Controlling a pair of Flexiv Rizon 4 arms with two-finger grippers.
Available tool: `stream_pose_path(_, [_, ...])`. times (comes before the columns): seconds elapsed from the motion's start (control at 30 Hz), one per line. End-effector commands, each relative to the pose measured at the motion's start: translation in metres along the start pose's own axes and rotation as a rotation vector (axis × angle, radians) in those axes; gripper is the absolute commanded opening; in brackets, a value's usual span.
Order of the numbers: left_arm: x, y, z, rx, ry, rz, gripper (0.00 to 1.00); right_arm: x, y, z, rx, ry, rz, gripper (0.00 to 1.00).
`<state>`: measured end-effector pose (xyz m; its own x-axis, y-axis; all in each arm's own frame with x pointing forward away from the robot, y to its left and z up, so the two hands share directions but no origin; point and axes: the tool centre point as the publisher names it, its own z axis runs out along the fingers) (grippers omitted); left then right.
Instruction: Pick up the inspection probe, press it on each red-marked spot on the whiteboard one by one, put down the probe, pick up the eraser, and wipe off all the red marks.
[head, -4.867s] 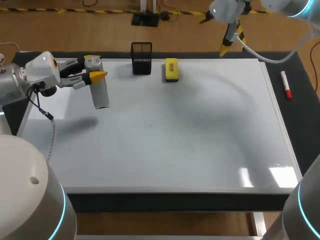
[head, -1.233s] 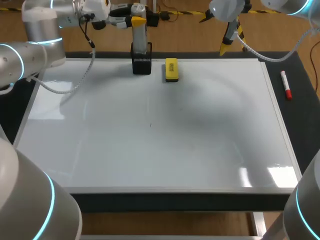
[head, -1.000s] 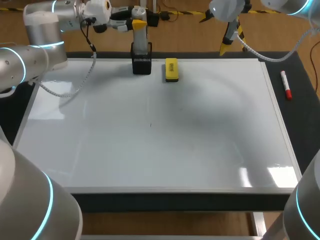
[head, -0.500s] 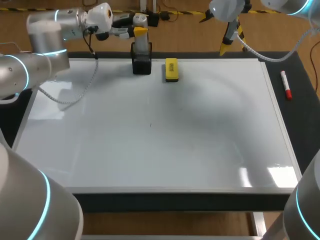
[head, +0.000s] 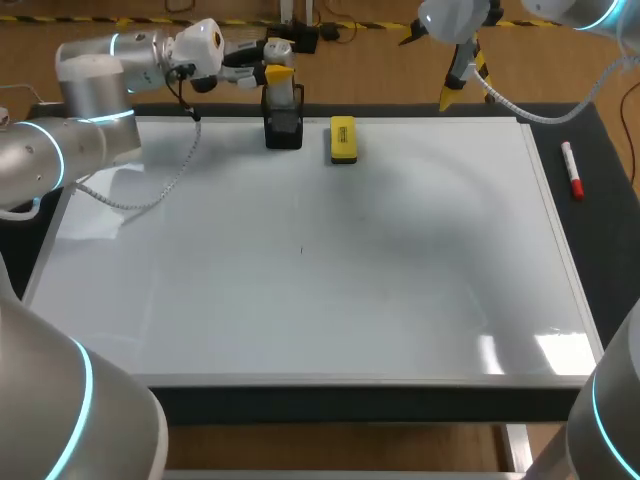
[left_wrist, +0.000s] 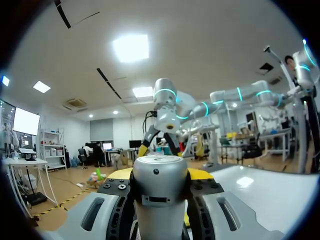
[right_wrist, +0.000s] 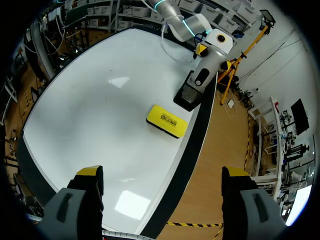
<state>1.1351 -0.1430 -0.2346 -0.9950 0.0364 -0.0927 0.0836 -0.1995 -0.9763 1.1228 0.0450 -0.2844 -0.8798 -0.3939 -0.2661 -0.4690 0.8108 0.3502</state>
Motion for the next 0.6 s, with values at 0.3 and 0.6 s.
stream_pose_path(0.3, [-0.0071, 0.0113, -0.0053, 0.006, 0.012, -0.014, 0.00, -0.0005, -0.0002, -0.0011, 0.003, 0.005, -0.001, 1.00])
stream_pose_path(0.6, [-0.0070, 0.0114, -0.0058, -0.005, 0.013, -0.020, 0.33, -0.0005, -0.0002, -0.0011, 0.003, 0.005, -0.001, 1.00])
